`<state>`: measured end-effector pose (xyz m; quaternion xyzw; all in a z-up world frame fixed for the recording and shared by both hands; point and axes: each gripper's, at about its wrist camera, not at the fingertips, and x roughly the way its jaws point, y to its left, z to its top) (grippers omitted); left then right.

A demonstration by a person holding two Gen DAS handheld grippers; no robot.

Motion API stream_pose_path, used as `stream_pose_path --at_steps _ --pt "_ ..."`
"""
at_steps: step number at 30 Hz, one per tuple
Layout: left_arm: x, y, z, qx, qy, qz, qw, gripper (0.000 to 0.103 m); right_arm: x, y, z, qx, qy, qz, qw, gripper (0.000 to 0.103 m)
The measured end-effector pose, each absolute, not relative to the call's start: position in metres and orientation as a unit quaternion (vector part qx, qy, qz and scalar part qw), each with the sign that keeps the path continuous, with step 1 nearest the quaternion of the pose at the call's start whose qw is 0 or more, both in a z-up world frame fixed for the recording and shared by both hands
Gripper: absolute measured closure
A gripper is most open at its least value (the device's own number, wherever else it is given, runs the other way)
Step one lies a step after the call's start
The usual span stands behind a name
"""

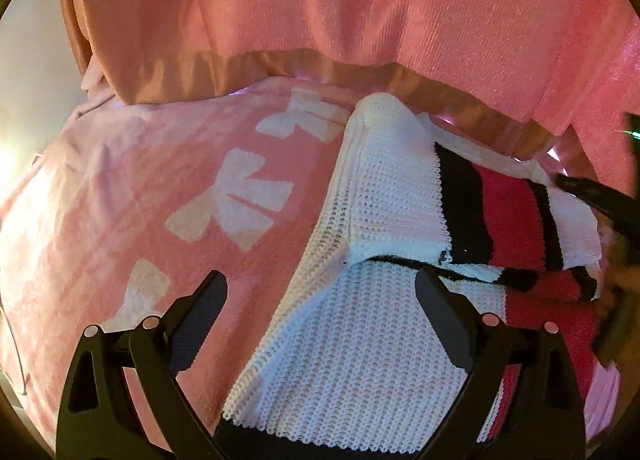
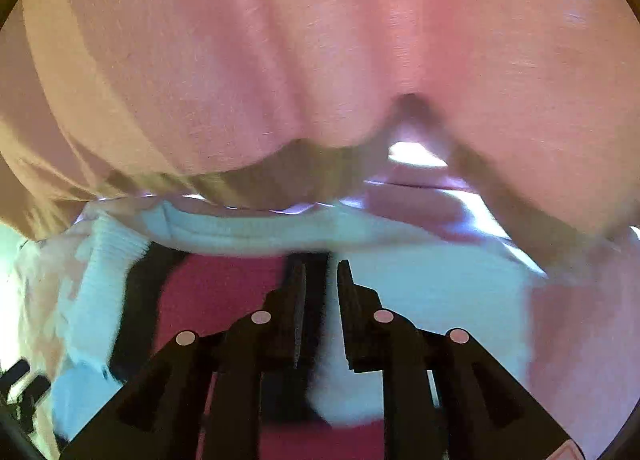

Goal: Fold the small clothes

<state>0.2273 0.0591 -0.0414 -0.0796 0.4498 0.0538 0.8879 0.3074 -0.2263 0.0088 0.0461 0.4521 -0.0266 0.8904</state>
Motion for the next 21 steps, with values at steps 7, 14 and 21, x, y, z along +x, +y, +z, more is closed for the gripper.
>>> stream_pose_path --at_steps 7,14,21 --pt "0.243 0.043 -0.063 -0.059 0.469 0.025 0.881 0.011 0.243 -0.32 -0.013 0.078 0.5 -0.11 0.856 0.073" --pt "0.26 0.03 -0.079 -0.01 0.462 0.048 0.886 0.045 0.255 -0.333 -0.027 0.157 0.481 -0.081 0.859 0.064" --pt "0.285 0.079 -0.078 -0.08 0.466 0.084 0.877 0.069 0.262 -0.309 -0.01 0.138 0.458 -0.05 0.877 0.101"
